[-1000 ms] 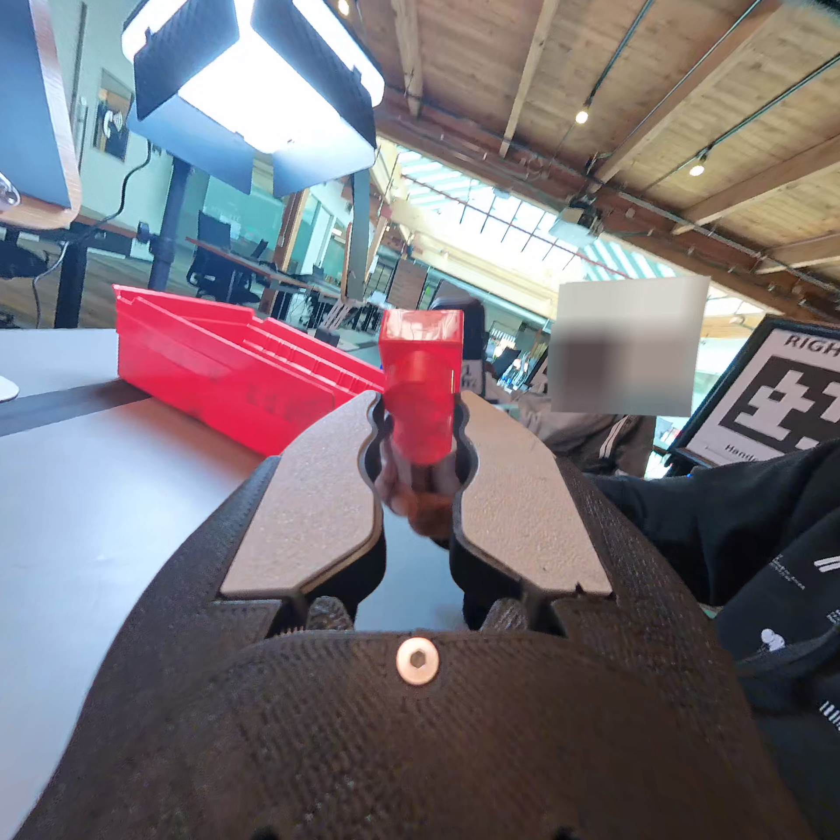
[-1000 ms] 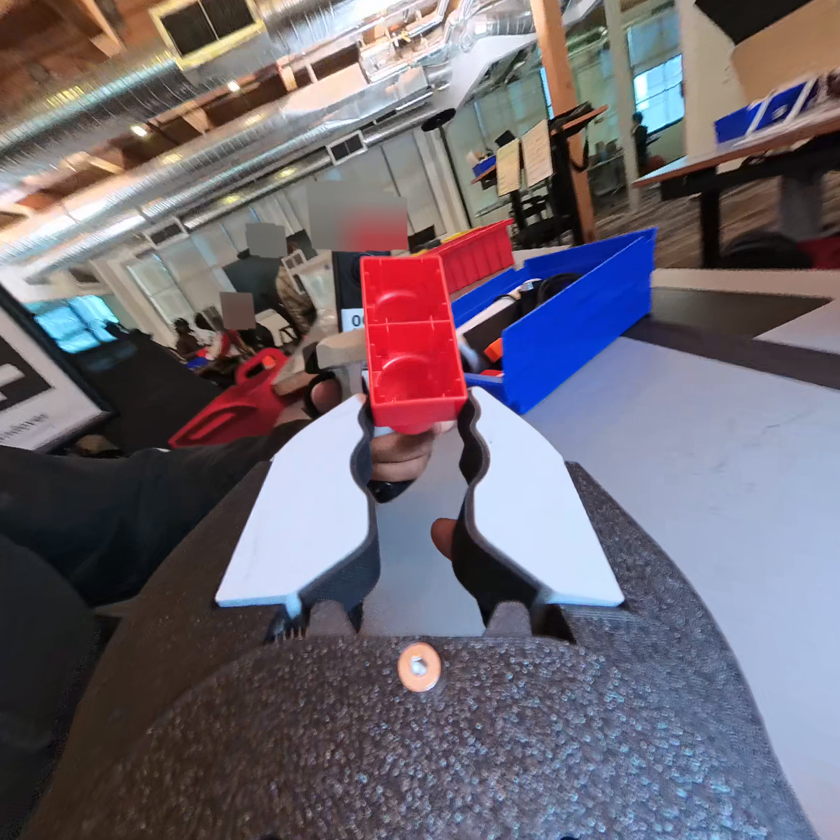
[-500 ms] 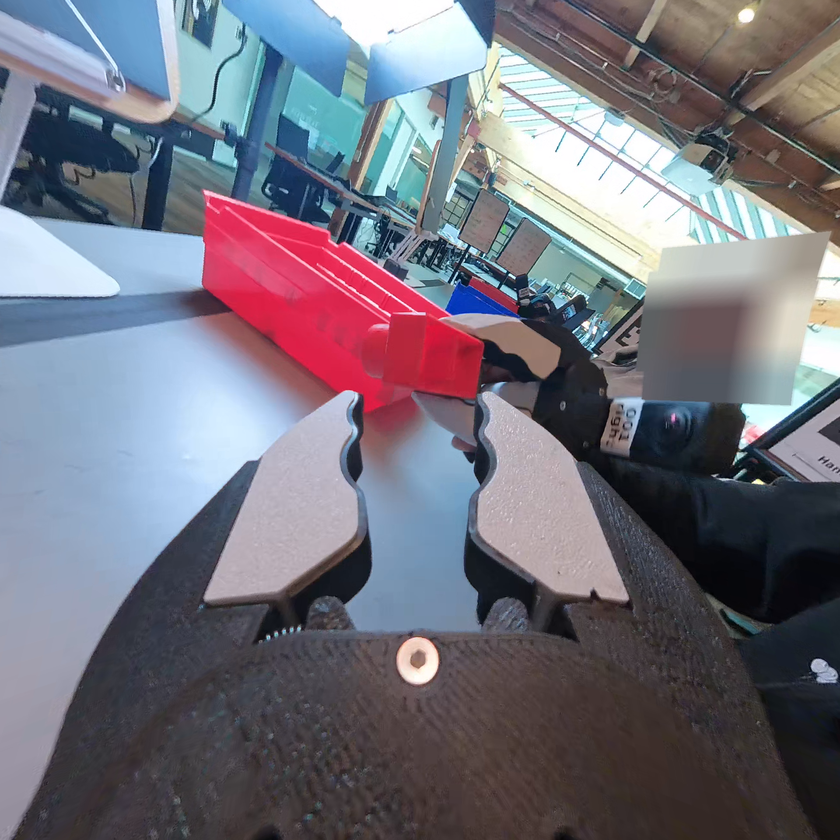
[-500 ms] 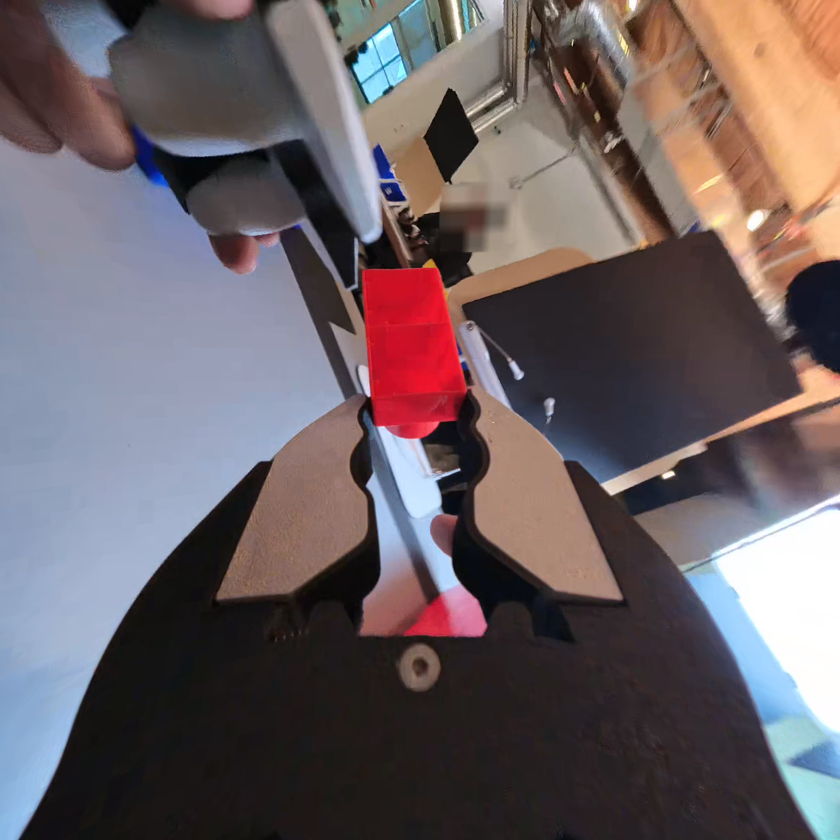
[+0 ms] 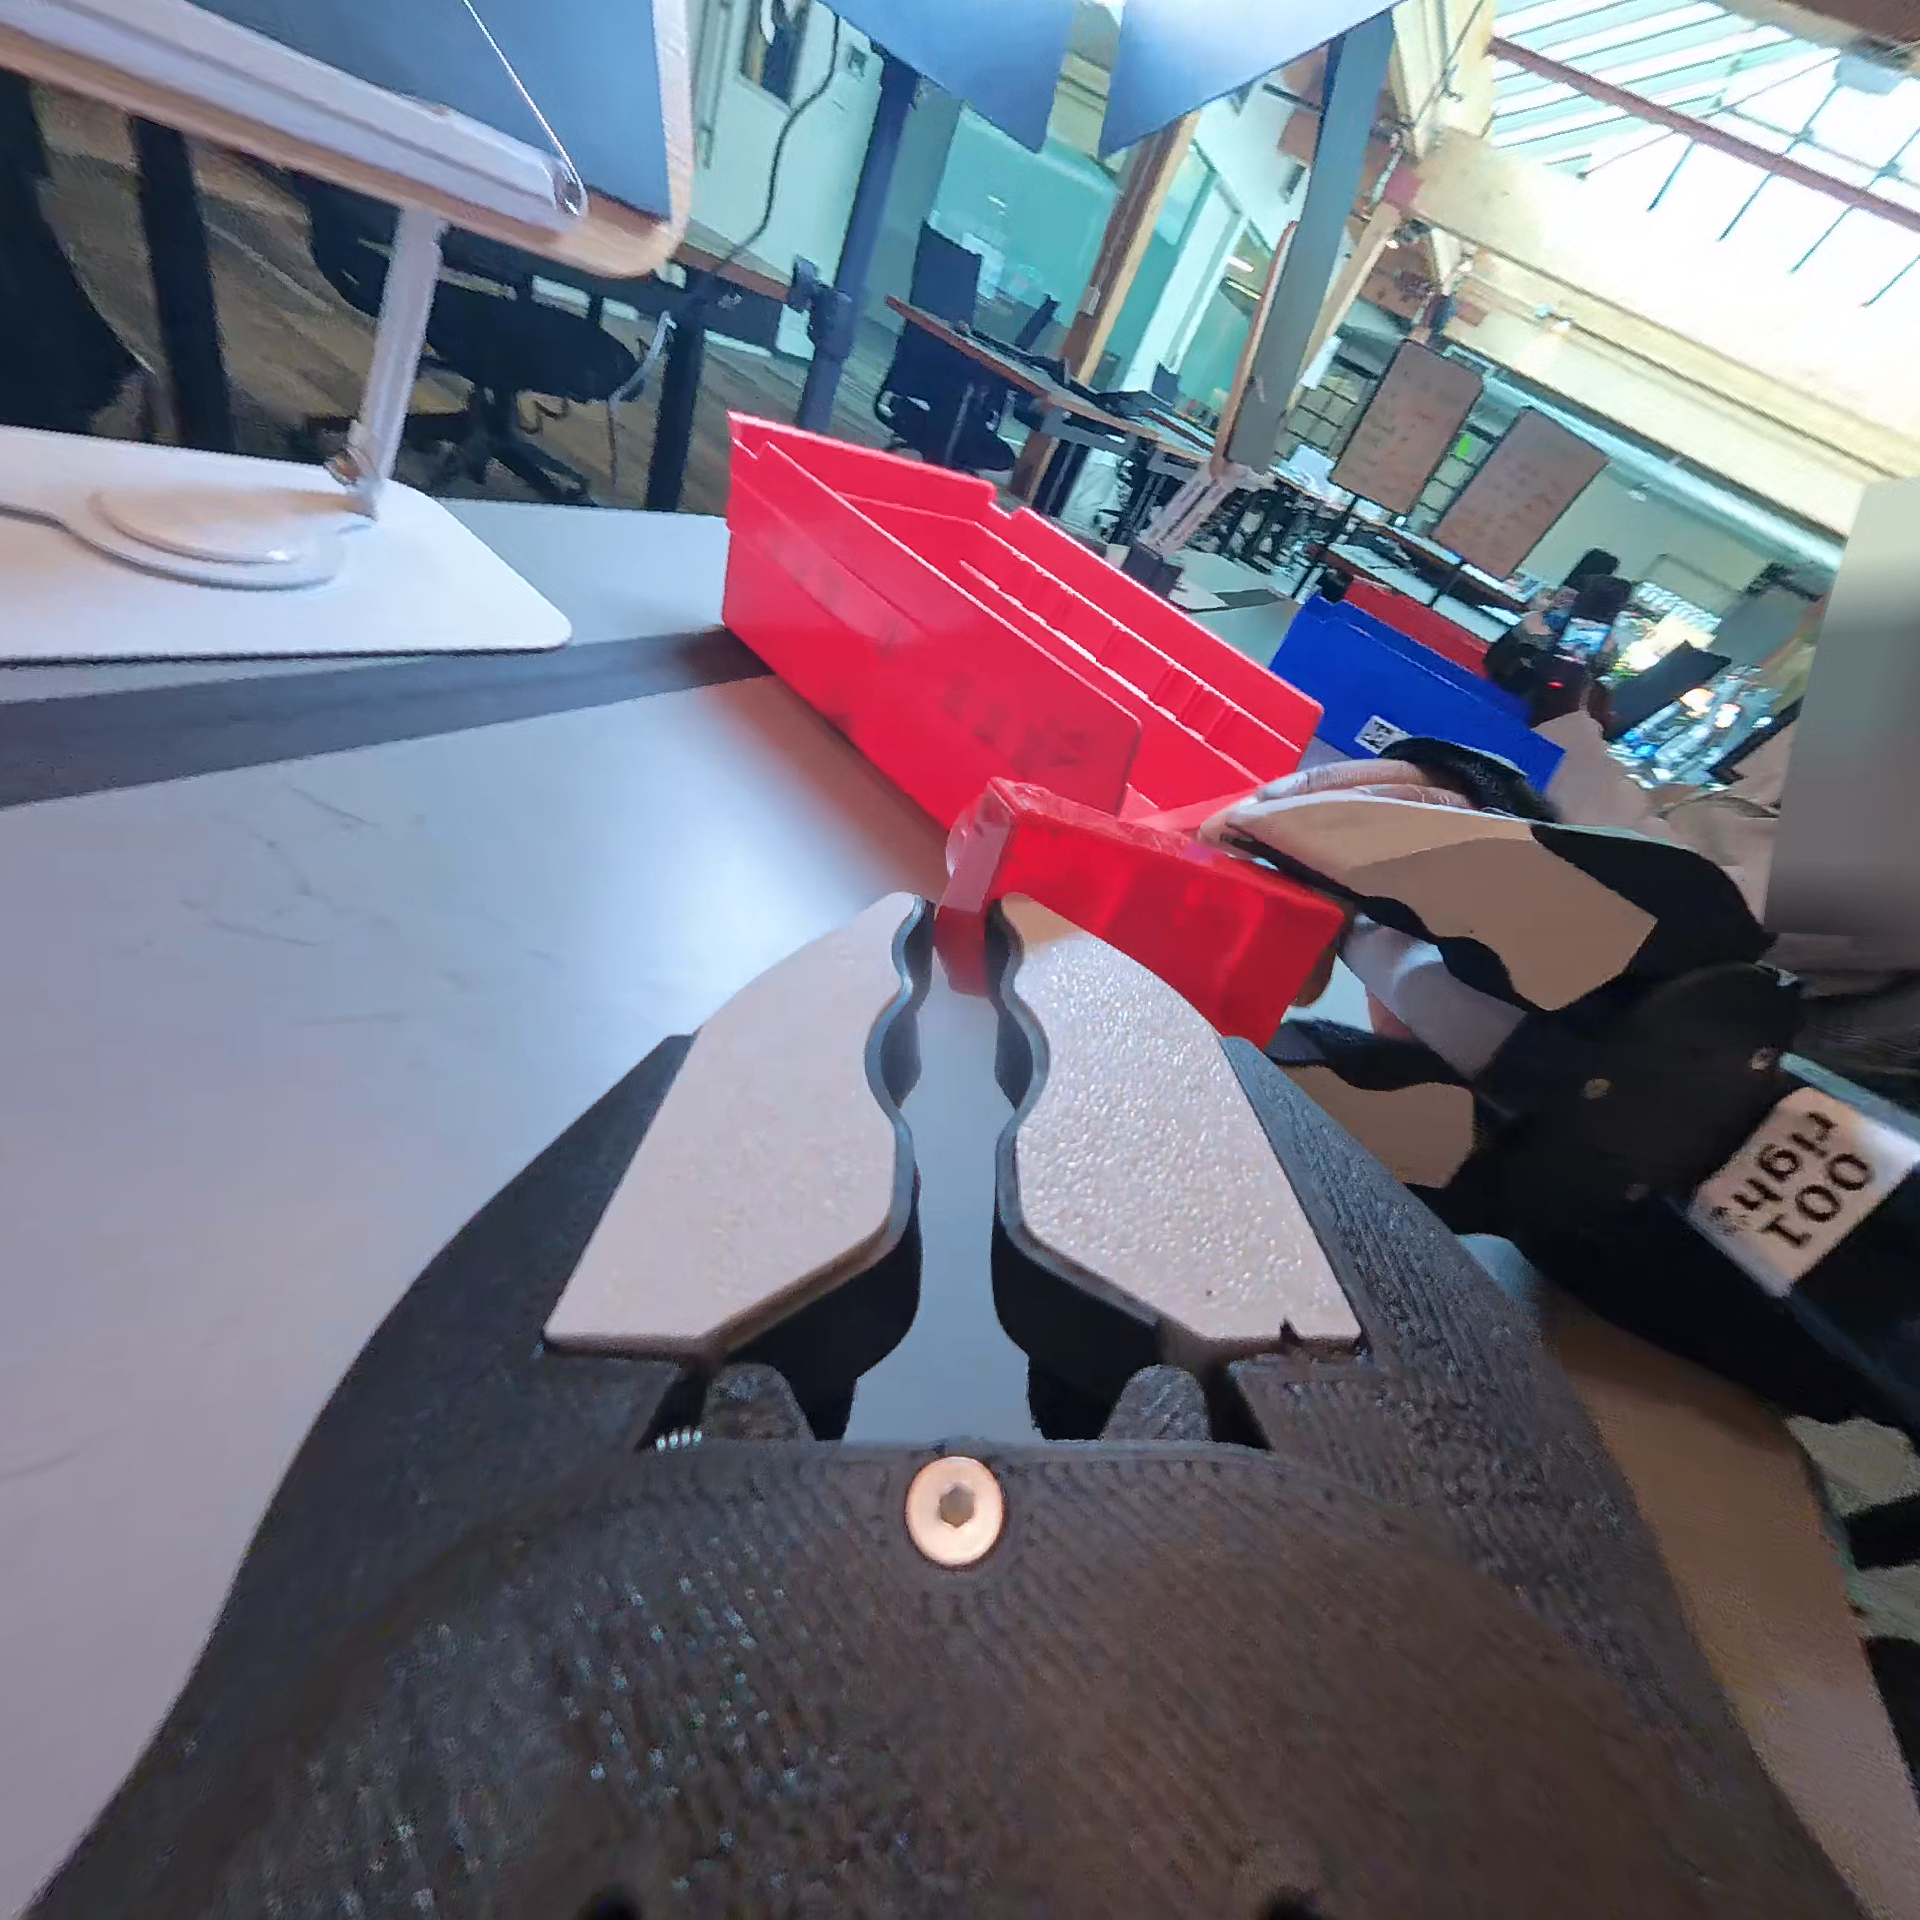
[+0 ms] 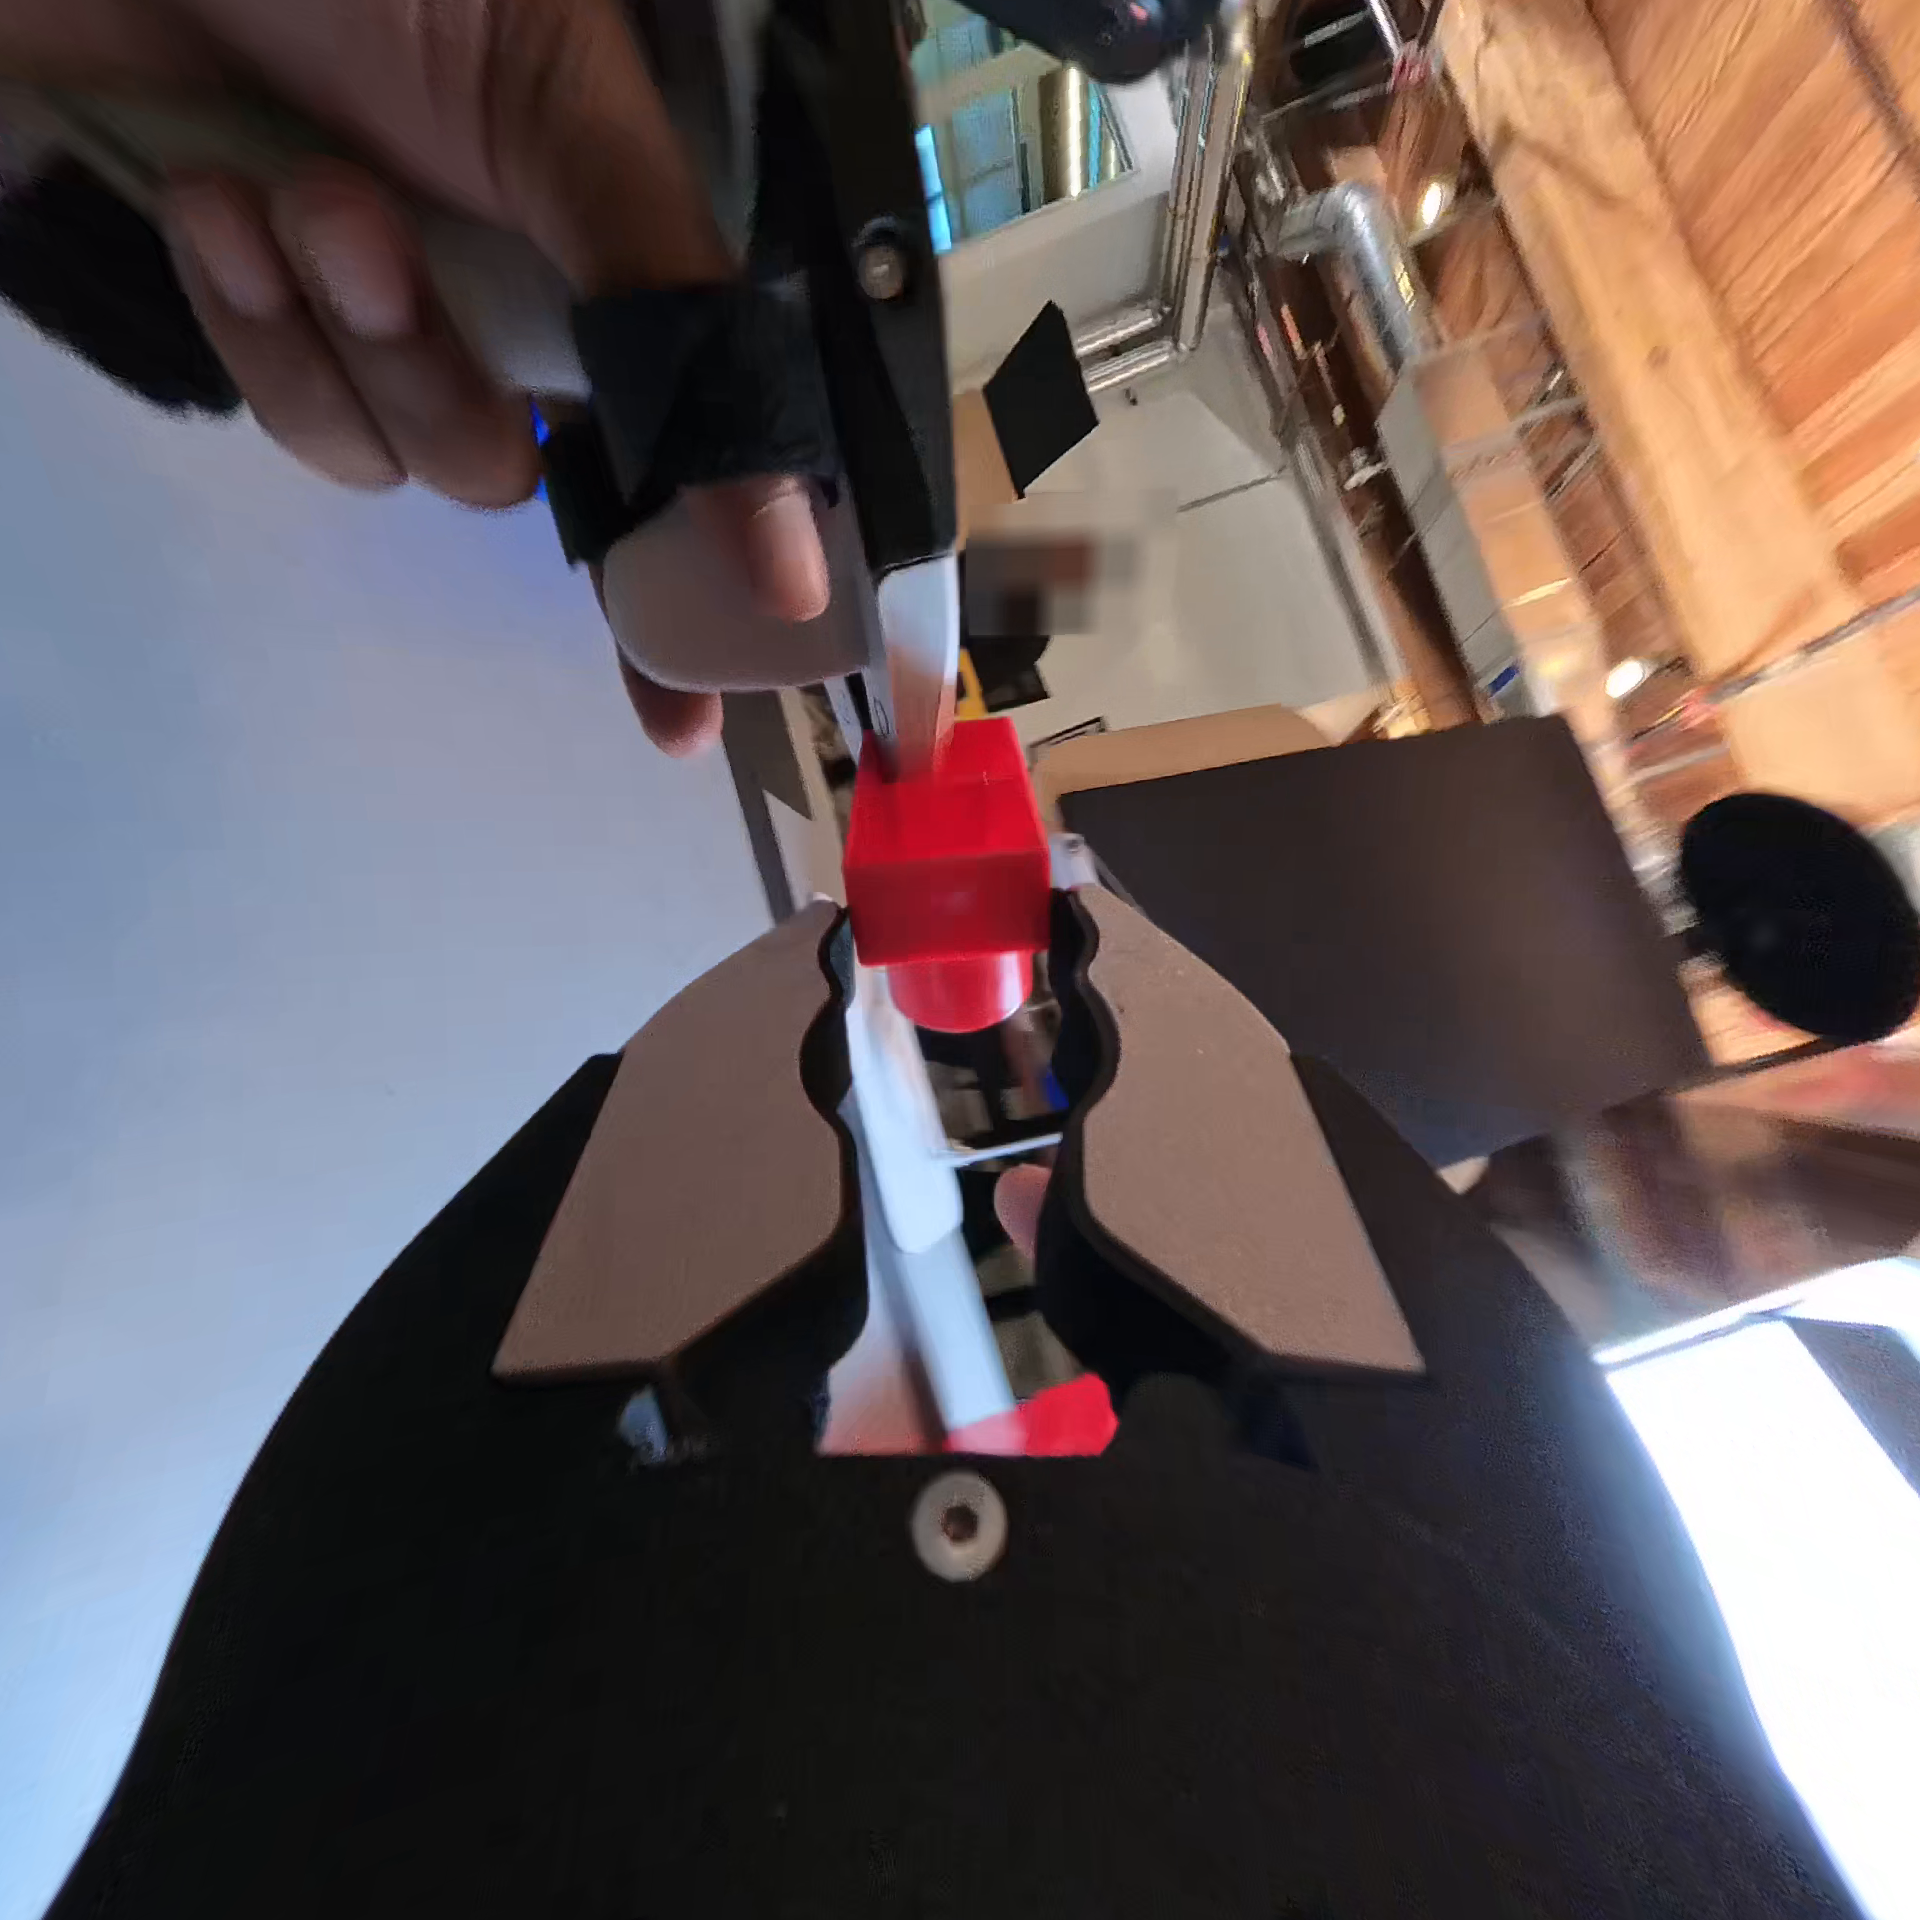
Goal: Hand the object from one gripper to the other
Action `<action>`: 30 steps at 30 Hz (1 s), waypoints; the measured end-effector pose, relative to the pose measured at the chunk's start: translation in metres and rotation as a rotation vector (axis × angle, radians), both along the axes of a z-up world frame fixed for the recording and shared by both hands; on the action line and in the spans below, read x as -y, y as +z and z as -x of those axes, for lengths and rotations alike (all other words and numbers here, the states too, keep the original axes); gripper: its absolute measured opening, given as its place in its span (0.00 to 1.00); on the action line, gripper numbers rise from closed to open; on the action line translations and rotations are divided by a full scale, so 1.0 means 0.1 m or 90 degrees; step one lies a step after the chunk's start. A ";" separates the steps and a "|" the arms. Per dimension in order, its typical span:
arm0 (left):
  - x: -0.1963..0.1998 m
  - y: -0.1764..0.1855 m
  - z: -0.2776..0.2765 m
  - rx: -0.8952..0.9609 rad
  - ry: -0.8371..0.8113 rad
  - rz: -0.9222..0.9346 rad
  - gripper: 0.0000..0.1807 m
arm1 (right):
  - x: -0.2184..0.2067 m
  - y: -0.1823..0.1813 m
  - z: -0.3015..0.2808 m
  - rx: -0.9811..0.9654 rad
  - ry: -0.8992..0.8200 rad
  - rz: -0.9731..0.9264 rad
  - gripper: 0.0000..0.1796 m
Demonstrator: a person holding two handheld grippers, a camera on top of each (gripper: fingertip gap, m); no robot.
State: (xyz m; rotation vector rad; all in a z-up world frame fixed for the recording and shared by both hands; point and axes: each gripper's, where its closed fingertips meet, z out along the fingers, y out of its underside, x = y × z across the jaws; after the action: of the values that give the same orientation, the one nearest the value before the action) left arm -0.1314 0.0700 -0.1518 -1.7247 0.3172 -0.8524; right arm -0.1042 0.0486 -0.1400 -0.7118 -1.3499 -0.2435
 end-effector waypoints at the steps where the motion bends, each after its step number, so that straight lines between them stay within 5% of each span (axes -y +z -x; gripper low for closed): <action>1: -0.01 0.03 0.03 -0.006 0.015 -0.014 0.05 | 0.01 0.00 0.01 -0.027 0.013 0.059 0.21; 6: -0.07 0.20 0.32 -0.036 0.114 -0.093 0.05 | 0.03 -0.01 0.06 -0.169 0.096 0.477 0.35; 10: -0.04 0.36 0.45 -0.142 0.191 -0.200 0.05 | 0.07 -0.04 0.09 -0.251 0.165 0.760 0.31; 14: 0.04 0.50 0.37 -0.204 0.234 -0.290 0.05 | 0.15 -0.06 0.14 -0.295 0.192 0.876 0.21; 21: 0.19 0.61 0.10 -0.318 0.262 -0.416 0.05 | 0.11 0.00 0.13 -0.395 0.174 0.937 0.18; 30: 0.17 0.40 -0.11 -0.251 0.130 -0.324 0.10 | -0.22 0.19 -0.17 -0.452 0.114 0.758 0.10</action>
State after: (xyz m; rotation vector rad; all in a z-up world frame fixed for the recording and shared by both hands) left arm -0.1201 0.0531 -0.1117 -1.4001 0.5573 -0.2425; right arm -0.0875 0.0701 -0.1206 -1.4587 -0.7479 0.9680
